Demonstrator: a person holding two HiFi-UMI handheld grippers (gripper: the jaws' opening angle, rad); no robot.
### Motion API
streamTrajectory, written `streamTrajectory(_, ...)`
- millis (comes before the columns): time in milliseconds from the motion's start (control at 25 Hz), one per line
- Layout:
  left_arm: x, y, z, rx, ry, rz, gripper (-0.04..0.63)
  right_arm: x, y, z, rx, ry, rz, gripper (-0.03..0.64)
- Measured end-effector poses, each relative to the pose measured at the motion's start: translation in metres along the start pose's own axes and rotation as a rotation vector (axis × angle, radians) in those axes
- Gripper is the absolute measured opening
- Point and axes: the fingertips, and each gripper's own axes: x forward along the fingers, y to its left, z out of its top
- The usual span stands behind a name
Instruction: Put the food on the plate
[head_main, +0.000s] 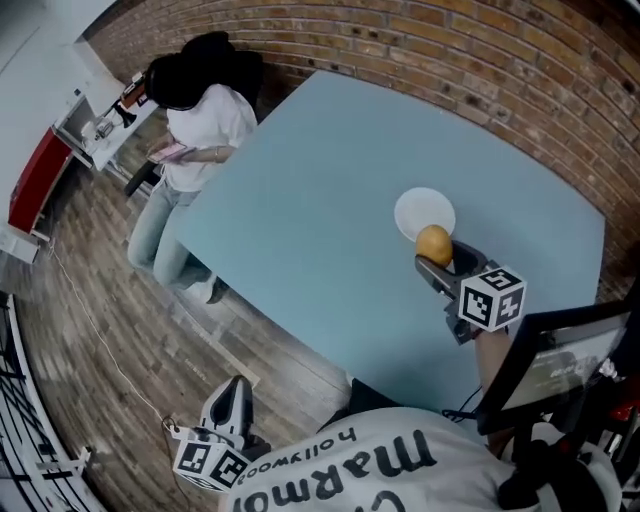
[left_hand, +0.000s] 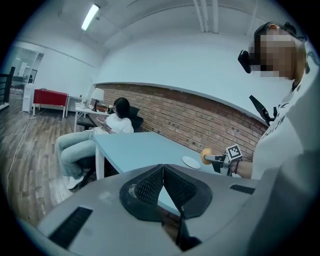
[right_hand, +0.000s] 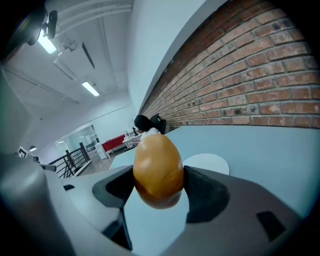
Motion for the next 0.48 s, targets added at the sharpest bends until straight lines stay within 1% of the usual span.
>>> streamTrajectory(200, 0.034, 0.011, 0.012, 0.042, 0.049, -0.045, 0.006, 0.03, -0.026, -0.002, 0.059, 0.004, -0.051, 0.313)
streamTrajectory(360, 0.058, 0.015, 0.019, 0.017, 0.077, -0.065, 0.006, 0.047, -0.039, -0.003, 0.093, -0.009, -0.092, 0.313)
streamTrajectory(480, 0.074, 0.014, 0.022, 0.018, 0.099, -0.101, 0.006, 0.054, -0.046, -0.007, 0.106, -0.001, -0.122, 0.313)
